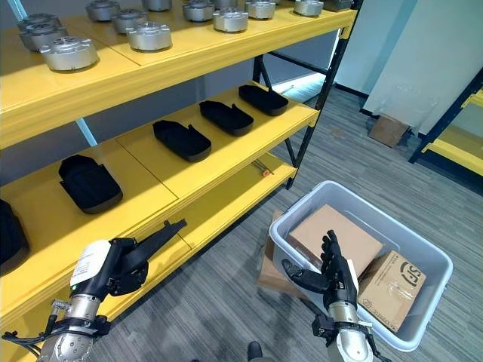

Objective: Move parts from the plastic box to the shelf.

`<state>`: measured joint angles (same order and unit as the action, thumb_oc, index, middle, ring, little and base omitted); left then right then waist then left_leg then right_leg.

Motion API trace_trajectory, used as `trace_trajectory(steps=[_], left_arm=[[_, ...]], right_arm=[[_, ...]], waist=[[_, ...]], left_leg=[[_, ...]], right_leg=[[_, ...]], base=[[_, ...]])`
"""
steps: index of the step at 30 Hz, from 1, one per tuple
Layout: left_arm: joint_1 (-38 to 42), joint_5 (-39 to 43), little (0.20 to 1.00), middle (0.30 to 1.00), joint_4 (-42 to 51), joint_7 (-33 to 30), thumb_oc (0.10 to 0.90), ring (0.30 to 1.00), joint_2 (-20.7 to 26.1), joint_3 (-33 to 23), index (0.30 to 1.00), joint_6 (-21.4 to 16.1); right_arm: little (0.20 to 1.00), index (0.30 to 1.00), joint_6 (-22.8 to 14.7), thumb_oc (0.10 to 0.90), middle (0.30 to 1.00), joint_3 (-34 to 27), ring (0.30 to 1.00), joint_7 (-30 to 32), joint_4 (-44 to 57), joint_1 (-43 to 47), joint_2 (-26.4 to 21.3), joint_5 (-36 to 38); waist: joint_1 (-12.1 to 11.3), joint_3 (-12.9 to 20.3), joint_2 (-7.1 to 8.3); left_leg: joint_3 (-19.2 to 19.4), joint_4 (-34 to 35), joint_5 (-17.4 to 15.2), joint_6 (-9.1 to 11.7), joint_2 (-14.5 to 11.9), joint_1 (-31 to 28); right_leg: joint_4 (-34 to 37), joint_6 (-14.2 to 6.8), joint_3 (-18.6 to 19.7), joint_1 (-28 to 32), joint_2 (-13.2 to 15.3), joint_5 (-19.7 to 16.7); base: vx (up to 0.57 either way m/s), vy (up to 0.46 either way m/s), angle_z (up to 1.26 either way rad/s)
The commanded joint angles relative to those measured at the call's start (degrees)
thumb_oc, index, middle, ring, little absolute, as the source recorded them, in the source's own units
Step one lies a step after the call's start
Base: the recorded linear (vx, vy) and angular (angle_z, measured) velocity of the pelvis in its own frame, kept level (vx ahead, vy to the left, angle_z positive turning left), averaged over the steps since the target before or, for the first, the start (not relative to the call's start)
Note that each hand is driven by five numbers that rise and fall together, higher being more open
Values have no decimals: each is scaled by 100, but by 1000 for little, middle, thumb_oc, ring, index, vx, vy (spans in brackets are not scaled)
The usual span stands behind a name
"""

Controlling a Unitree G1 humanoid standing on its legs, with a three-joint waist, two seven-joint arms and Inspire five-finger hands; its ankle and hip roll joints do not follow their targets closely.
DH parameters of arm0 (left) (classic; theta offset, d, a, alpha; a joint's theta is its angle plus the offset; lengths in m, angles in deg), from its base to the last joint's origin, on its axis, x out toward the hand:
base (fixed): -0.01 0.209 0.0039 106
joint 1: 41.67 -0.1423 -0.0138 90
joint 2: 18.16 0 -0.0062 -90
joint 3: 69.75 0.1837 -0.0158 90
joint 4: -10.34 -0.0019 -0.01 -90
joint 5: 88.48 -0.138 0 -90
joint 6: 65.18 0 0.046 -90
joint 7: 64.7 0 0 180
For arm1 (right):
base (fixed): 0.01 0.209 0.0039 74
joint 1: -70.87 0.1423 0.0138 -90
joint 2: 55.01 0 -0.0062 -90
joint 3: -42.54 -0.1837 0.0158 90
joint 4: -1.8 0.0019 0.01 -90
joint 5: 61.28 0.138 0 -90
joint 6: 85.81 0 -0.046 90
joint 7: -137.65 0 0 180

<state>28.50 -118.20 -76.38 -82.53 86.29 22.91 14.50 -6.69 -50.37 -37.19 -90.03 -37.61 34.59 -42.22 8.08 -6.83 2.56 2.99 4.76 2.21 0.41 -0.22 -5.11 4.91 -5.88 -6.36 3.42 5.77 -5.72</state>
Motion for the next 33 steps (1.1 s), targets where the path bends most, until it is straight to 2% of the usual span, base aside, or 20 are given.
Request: trace_trajectory(steps=[1,4,8,11,12,15,17,18,20,23,24,25,28,31,33], left_arm=[[426,111,300,300,587,-269,400,300,295,-347,300,-412],[529,134,300,300,580,-253,400,300,318,-245,300,-409],[528,281,300,300,556,-206,400,300,237,-86,300,-397],[592,239,300,300,549,-214,400,300,267,29,300,-387],[675,231,300,300,529,-197,400,300,303,99,300,-372],[761,312,300,300,556,-272,400,300,319,117,300,-403],[729,325,300,300,603,-385,400,300,337,29,300,-418],[727,324,300,300,602,-389,400,300,336,25,300,-419],[859,371,300,300,596,-514,400,300,289,21,300,-356],[1114,352,300,300,618,-574,400,300,330,135,300,-384],[1170,362,300,300,604,-592,400,300,340,158,300,-376],[1181,363,300,300,597,-598,400,300,338,162,300,-376],[1113,225,300,300,623,-691,400,300,394,112,300,-385],[1080,182,300,300,649,-674,400,300,456,84,300,-393],[1093,137,300,300,694,-687,400,300,556,39,300,-404]], right_arm=[[1000,1000,-730,900,1000,-256,1000,119,524,423,-216,-45],[1000,1000,-788,900,1000,-254,1000,162,558,572,-291,-50],[1000,1000,-863,900,1000,-187,1000,220,672,699,-421,-181],[1000,1000,-931,900,1000,-130,1000,333,638,831,-457,-201],[1000,1000,-939,900,1000,-143,1000,385,610,862,-476,-198],[1000,1000,-983,900,1000,-204,1000,553,593,976,-555,-210],[1000,1000,-961,900,1000,-109,1000,609,549,1096,-535,-293],[1000,1000,-961,900,1000,-102,1000,614,545,1102,-535,-298],[1000,1000,-984,900,1000,-80,1000,646,583,1091,-490,-359],[1000,1000,-1037,900,1000,-137,1000,733,569,991,-504,-343],[1000,1000,-1031,900,1000,-135,1000,754,521,993,-498,-336],[1000,1000,-1036,900,1000,-134,1000,759,514,1001,-502,-336],[1000,1000,-1036,900,1000,-68,1000,767,488,1035,-463,-380],[1000,1000,-1020,900,1000,-60,1000,735,503,948,-411,-344],[1000,1000,-957,900,1000,2,1000,694,510,913,-366,-337]], waist=[[12,546,36],[-16,477,26],[-153,348,-78],[-216,187,-119],[-204,107,-126],[-42,-59,-175],[-60,-68,-256],[-60,-69,-262],[21,-79,-405],[158,-221,-578],[191,-219,-623],[178,-241,-622],[115,-191,-641],[95,-184,-568],[45,-154,-470]], left_leg=[[-44,24,-640,184,-247,-278],[-200,-156,-556,254,-369,-143],[-513,-193,-463,361,-558,57],[-691,-241,-272,448,-627,357],[-691,-352,-169,499,-631,568],[39,-671,-106,588,-1021,819],[43,-676,-94,661,-1235,709],[48,-659,-90,667,-1246,699],[318,-434,401,773,-1747,583],[883,-110,931,857,-2178,738],[857,-20,869,916,-2195,692],[904,-43,920,886,-2201,739],[858,-12,670,914,-2158,631],[921,-32,507,891,-2024,505],[932,-46,287,834,-1799,375]], right_leg=[[-303,-148,-48,-340,71,344],[-295,-38,-39,-323,-47,393],[-176,81,-110,-251,-248,523],[-152,150,-235,-281,-274,566],[-167,181,-381,-314,-227,552],[-331,151,-806,-457,23,569],[-421,141,-836,-602,56,580],[-432,144,-833,-607,46,586],[-831,112,-990,-832,106,766],[-1393,112,-1287,-1103,293,952],[-1580,73,-1250,-1196,336,1070],[-1634,108,-1309,-1260,352,1017],[-1862,7,-1208,-1331,449,1042],[-1852,-86,-1238,-1177,629,969],[-1694,-222,-1282,-888,835,851]], base=[[-10,-154,13],[-53,-208,23],[-39,-182,37],[-142,-120,38],[-160,-65,61],[-168,28,132],[-41,33,87],[-6,39,26],[-62,114,13],[-86,161,42],[-48,130,79],[26,92,62],[64,125,2],[133,217,11],[117,196,18]])
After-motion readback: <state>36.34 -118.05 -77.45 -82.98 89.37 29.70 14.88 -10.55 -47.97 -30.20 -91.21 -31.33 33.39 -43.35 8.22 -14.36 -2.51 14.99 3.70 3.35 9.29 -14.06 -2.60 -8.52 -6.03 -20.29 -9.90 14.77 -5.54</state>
